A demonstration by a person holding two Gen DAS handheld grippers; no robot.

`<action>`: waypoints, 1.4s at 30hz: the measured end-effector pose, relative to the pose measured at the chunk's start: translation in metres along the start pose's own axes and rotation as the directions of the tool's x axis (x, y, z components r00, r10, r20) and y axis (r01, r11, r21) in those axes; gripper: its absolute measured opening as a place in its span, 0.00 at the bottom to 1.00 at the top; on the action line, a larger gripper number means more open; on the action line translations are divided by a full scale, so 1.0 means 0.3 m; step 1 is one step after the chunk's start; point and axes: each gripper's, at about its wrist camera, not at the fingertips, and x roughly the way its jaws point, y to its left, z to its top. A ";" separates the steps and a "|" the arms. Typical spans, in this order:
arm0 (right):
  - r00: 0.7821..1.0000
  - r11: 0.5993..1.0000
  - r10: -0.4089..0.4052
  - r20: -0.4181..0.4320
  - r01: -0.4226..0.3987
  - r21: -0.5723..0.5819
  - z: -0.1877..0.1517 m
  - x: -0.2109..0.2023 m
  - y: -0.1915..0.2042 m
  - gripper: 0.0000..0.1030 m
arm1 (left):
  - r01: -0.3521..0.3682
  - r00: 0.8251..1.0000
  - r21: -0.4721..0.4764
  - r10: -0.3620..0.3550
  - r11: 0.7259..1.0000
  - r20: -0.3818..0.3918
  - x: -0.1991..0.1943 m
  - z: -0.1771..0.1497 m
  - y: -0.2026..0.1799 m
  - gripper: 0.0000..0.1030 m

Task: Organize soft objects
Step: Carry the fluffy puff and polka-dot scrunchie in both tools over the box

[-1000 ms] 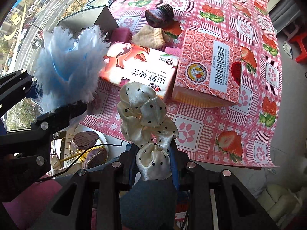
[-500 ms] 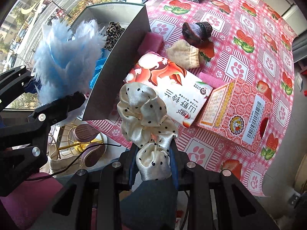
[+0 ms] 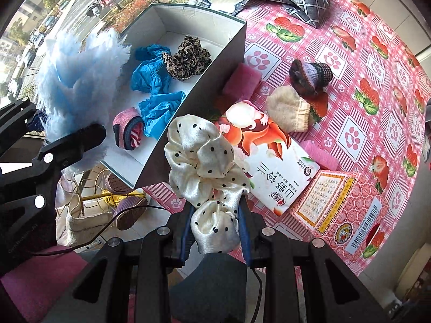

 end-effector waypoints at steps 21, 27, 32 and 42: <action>0.999 0.995 0.038 0.026 -0.035 -0.094 0.164 -0.017 0.083 0.29 | -0.095 0.995 -0.289 0.093 0.953 -0.021 -0.018 -0.061 0.234 0.37; 0.998 0.996 0.057 0.032 -0.055 -0.067 0.199 -0.025 0.080 0.29 | -0.106 0.994 -0.327 0.098 0.939 -0.042 0.004 -0.056 0.264 0.37; 0.997 0.996 0.069 0.034 -0.067 -0.050 0.217 -0.028 0.081 0.29 | -0.110 0.994 -0.337 0.097 0.935 -0.055 0.024 -0.041 0.273 0.37; 0.994 0.995 0.095 0.045 -0.094 -0.031 0.255 -0.037 0.096 0.29 | -0.111 0.993 -0.352 0.091 0.929 -0.073 0.044 -0.030 0.284 0.37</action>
